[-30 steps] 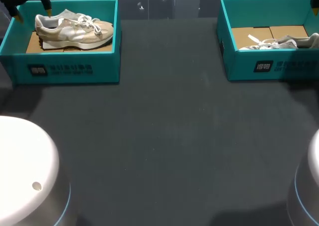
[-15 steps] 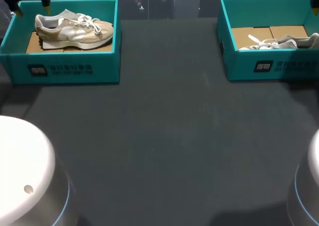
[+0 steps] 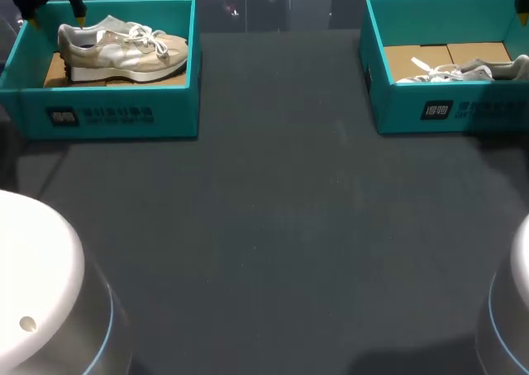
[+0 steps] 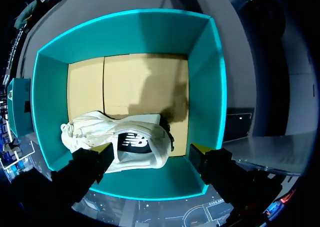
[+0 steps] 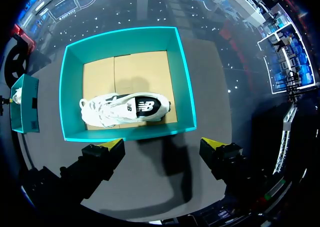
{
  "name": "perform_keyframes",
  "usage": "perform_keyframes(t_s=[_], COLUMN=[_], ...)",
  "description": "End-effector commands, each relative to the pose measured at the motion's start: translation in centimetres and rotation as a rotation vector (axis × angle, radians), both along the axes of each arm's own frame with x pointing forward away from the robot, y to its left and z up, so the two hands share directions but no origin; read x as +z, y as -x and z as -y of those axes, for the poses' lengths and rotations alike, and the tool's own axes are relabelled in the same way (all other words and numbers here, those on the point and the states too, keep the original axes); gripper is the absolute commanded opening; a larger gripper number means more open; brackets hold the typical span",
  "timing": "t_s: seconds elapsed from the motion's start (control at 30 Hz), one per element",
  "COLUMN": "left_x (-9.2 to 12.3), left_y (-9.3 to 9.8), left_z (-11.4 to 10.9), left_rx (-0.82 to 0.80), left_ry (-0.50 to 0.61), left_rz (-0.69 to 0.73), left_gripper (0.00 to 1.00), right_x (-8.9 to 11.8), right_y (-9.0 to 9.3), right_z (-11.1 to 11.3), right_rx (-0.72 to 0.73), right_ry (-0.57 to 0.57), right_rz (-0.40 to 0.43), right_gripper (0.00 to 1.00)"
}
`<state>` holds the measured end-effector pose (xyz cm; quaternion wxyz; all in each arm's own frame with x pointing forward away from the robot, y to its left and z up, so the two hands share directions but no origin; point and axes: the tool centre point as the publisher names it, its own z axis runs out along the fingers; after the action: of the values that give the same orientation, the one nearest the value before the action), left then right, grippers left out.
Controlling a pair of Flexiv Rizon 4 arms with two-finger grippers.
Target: Take the shoe out of the shoebox, open the shoe tongue, remove and reinsert the insole, then place the shoe into the shoebox
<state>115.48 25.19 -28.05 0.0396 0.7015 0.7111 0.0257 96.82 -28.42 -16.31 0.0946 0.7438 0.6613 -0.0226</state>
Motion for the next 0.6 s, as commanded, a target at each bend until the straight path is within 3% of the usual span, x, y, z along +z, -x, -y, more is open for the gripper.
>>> perform_keyframes(t_s=[0.03,0.13,0.23,0.3,0.47,0.6], left_x=[-1.3,-2.0,-2.5,-2.7,-3.3,-3.9], left_y=[-1.3,-1.5,-1.8,-2.0,-2.3,-2.5], left_z=[-0.2,-0.4,-0.6,-0.6,-0.7,-0.7], left_rx=[0.002,0.006,0.013,0.018,0.026,0.028], left_ry=[-0.006,-0.017,-0.024,-0.028,-0.039,-0.054], left_rz=[-0.019,-0.029,-0.032,-0.032,-0.03,-0.03], left_gripper=[0.98,0.91,0.91,0.8,0.84,0.82], right_x=[0.0,0.0,0.0,0.0,0.0,0.0], right_y=[0.0,0.0,0.0,0.0,0.0,0.0], right_z=[0.0,0.0,0.0,0.0,0.0,0.0], right_rx=[0.0,0.0,0.0,0.0,0.0,0.0], right_ry=[0.001,0.001,0.001,0.001,0.001,0.001], right_rz=[-0.001,-0.001,-0.001,-0.001,-0.001,-0.001], right_gripper=[1.0,1.0,1.0,1.0,1.0,1.0])
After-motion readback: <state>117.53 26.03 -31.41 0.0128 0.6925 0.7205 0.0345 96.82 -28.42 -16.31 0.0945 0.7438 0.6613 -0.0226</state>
